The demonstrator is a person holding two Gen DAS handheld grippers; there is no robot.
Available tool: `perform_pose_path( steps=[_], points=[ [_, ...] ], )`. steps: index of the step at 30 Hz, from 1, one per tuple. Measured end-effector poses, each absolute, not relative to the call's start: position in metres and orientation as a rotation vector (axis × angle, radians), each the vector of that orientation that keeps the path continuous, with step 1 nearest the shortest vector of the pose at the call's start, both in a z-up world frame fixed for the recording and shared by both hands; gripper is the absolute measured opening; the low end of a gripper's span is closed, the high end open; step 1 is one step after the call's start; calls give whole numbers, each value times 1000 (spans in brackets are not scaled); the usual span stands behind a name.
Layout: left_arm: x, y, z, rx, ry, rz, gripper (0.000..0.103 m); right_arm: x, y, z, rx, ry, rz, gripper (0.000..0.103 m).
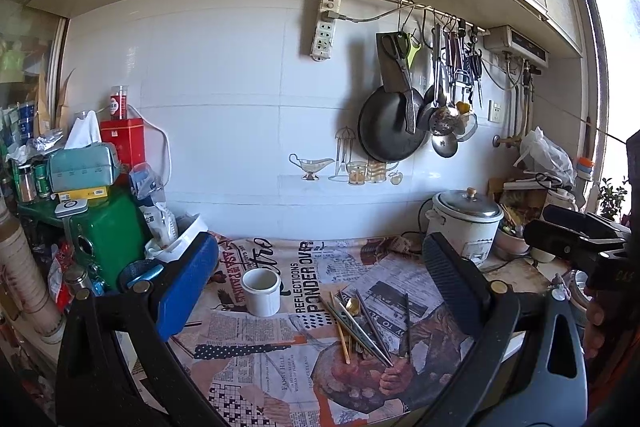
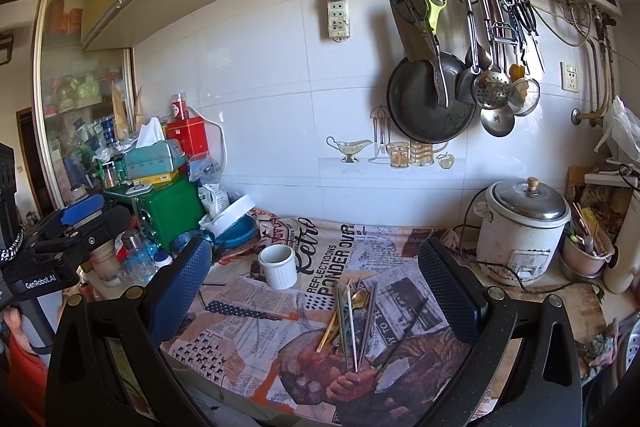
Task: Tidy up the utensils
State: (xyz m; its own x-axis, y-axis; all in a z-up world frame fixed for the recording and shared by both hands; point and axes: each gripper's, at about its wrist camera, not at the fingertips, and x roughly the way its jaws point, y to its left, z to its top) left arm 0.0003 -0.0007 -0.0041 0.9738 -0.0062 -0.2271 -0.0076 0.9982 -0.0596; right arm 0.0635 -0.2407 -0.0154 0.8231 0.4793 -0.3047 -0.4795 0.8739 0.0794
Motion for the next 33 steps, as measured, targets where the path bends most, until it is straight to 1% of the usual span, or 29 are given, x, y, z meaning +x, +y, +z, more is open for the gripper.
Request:
perform_pose_path(
  steps=[33],
  points=[
    [11, 1, -1, -36, 237, -37, 103, 65, -241, -15, 12, 321, 481, 103]
  ],
)
